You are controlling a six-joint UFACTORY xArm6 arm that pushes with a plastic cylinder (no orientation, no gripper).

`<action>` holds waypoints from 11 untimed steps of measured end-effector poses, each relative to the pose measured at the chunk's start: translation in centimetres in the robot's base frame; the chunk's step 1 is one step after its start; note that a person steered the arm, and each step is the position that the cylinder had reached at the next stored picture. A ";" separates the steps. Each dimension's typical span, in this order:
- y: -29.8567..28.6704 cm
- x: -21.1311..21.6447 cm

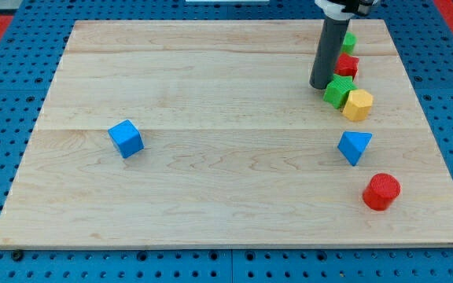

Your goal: Move the blue cube slightly towards the blue triangle

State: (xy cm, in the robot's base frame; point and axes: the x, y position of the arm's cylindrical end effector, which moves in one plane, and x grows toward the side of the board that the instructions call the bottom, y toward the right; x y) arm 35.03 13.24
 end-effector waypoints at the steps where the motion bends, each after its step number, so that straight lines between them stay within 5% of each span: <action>1: -7.7 -0.6; 3: -26.6 2.2; 5: -35.7 14.8; 6: -36.7 19.1; 11: -37.0 19.1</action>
State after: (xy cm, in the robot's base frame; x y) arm 54.16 -23.77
